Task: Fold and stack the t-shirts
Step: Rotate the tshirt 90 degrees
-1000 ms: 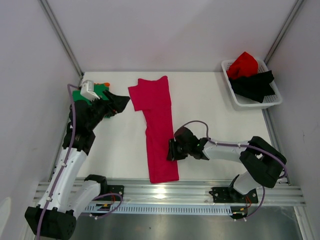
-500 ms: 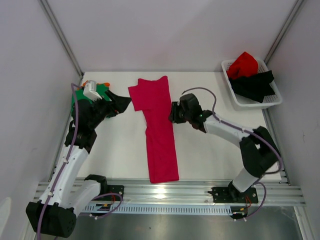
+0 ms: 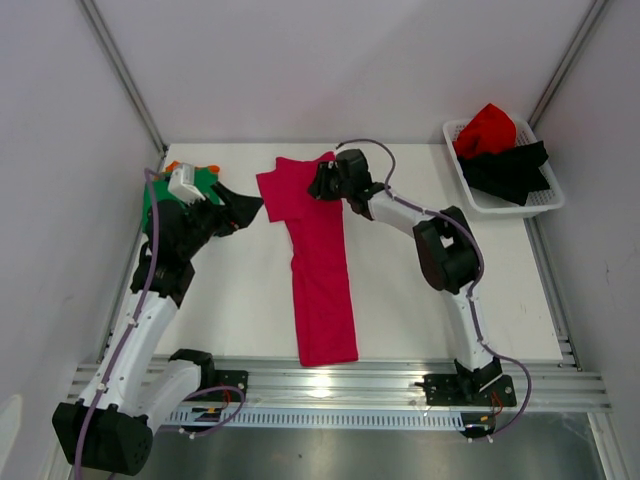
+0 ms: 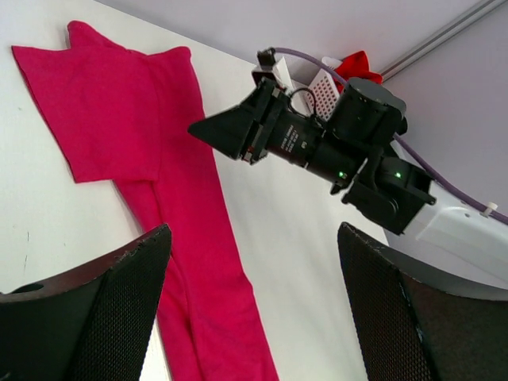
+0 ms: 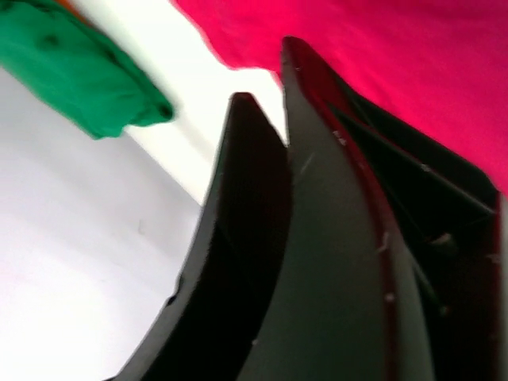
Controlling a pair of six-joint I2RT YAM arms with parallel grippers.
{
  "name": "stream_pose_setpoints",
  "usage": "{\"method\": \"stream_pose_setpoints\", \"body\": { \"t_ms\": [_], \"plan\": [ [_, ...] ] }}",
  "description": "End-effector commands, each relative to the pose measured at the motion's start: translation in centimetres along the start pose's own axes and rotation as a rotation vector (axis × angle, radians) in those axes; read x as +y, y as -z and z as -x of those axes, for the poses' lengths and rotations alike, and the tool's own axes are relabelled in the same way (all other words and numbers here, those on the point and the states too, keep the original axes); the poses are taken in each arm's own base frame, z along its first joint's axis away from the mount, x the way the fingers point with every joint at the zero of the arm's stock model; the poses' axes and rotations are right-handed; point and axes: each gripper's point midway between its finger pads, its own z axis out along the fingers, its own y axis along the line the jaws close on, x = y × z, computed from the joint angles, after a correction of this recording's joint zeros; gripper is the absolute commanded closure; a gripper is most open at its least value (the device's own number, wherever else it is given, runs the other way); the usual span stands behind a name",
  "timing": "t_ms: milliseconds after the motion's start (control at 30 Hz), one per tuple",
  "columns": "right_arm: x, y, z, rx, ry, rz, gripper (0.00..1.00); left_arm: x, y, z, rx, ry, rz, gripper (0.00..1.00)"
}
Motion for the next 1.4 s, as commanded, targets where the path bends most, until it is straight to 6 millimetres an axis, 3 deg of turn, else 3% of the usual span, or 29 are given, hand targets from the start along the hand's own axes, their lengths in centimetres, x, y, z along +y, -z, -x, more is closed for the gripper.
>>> {"method": "stream_pose_setpoints", "body": {
  "t_ms": [0, 33, 167, 267, 633, 933, 1367],
  "plan": [
    [2.0, -2.1, 2.2, -0.058, 0.052, 0.104, 0.64, 0.7, -0.1, -0.4, 0.002, -0.008, 0.014, 0.13],
    [2.3, -2.0, 3.0, -0.074, 0.058, 0.113, 0.64, 0.8, 0.0, -0.5, 0.005, -0.01, 0.018, 0.13],
    [0.2, -4.2, 2.1, -0.064, 0.029, 0.098, 0.64, 0.9, 0.5, -0.5, -0.004, -0.021, 0.032, 0.13],
    [-0.9, -4.7, 2.5, -0.078, -0.008, 0.087, 0.64, 0.8, 1.1, -0.1, -0.018, -0.036, 0.039, 0.13],
    [-4.4, -4.6, 2.7, -0.077, -0.046, 0.004, 0.64, 0.9, 1.0, -0.3, -0.011, -0.034, 0.042, 0.13],
    [-7.8, -3.8, 1.3, -0.058, -0.084, -0.051, 0.64, 1.0, 1.2, 0.0, -0.019, -0.045, 0.053, 0.13],
    [-8.1, -2.7, 1.7, -0.062, -0.072, -0.062, 0.64, 1.4, 0.8, -0.6, -0.004, -0.029, 0.057, 0.13]
  ]
}}
